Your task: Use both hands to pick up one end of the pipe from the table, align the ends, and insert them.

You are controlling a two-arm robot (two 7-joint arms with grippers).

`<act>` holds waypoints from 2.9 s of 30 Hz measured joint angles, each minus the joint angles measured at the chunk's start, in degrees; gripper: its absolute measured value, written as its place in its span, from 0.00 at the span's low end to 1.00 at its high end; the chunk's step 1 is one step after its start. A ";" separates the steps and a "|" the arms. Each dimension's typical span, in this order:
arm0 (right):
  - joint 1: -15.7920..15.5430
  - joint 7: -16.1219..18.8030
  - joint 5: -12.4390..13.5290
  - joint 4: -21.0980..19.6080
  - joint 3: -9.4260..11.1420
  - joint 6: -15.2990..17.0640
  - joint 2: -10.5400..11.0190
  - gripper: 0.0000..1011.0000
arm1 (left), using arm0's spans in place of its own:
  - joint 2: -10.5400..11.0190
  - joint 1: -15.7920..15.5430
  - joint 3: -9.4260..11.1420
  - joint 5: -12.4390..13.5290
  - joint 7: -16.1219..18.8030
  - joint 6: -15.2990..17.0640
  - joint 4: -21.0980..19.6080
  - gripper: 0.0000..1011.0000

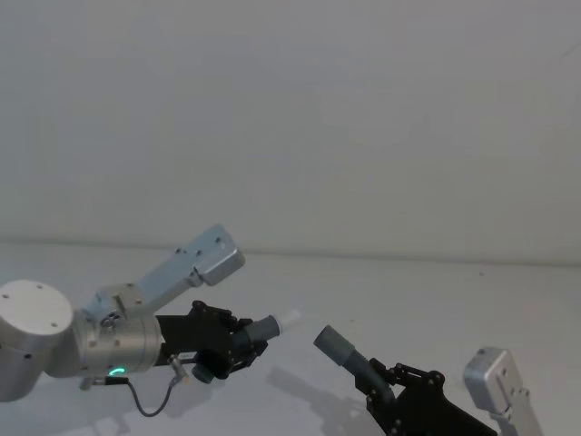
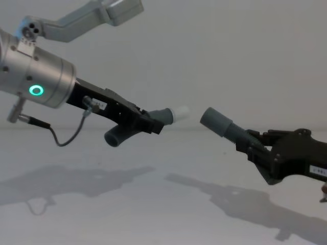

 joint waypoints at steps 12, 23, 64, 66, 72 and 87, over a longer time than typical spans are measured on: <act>1.46 5.52 2.58 3.81 -0.77 -6.63 1.01 0.23 | 4.62 -1.30 0.92 -2.53 -7.95 -0.41 -1.93 0.33; 2.68 7.94 3.51 5.92 -1.52 -9.69 1.49 0.23 | 7.78 -3.15 2.01 -4.04 -14.01 0.27 -2.82 0.33; 6.46 8.39 -1.27 8.89 -5.32 -15.46 2.98 0.23 | 8.65 -7.86 5.89 -6.08 -20.41 0.00 1.41 0.33; 6.55 8.31 -1.19 8.77 -5.38 -15.38 3.00 0.23 | 8.59 -7.94 6.00 -6.14 -20.47 -0.03 1.57 0.33; 6.76 8.33 -0.94 8.72 -5.65 -15.30 3.19 0.23 | 8.52 -8.25 6.46 -6.28 -20.66 -0.06 2.01 0.33; 7.73 9.28 -1.24 9.73 -6.90 -17.15 3.92 0.23 | 8.65 -9.88 7.77 -6.33 -21.52 -0.01 3.21 0.33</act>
